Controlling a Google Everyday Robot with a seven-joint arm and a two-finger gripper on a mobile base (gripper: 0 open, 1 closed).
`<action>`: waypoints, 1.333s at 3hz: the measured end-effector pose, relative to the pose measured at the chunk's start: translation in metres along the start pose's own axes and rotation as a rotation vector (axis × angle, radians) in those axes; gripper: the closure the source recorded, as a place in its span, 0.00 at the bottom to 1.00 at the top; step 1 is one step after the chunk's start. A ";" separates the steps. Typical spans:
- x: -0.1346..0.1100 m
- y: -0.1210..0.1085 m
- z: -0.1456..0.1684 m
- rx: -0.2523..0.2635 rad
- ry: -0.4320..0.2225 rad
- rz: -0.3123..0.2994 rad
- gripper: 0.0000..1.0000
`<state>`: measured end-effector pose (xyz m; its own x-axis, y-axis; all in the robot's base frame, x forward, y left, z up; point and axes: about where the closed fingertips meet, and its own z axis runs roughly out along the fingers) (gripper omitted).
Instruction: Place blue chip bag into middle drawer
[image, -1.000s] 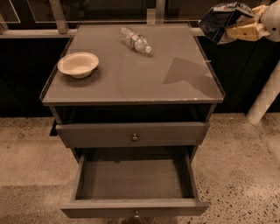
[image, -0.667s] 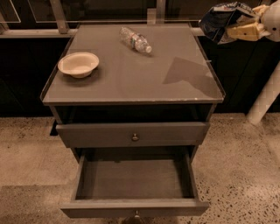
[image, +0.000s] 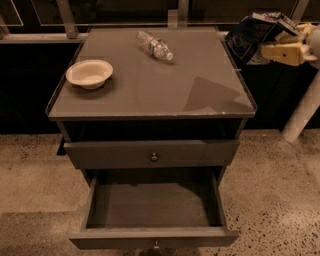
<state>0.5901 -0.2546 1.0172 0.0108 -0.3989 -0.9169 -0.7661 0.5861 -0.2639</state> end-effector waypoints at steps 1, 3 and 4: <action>0.010 0.042 -0.015 0.003 -0.107 0.167 1.00; 0.044 0.064 -0.032 0.009 -0.075 0.233 1.00; 0.054 0.078 -0.031 0.006 -0.066 0.246 1.00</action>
Offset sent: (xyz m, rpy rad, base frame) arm -0.0326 0.0114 -0.0078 0.1590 0.0347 -0.0179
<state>0.5108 -0.2522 0.9562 -0.1330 -0.1972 -0.9713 -0.7474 0.6636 -0.0324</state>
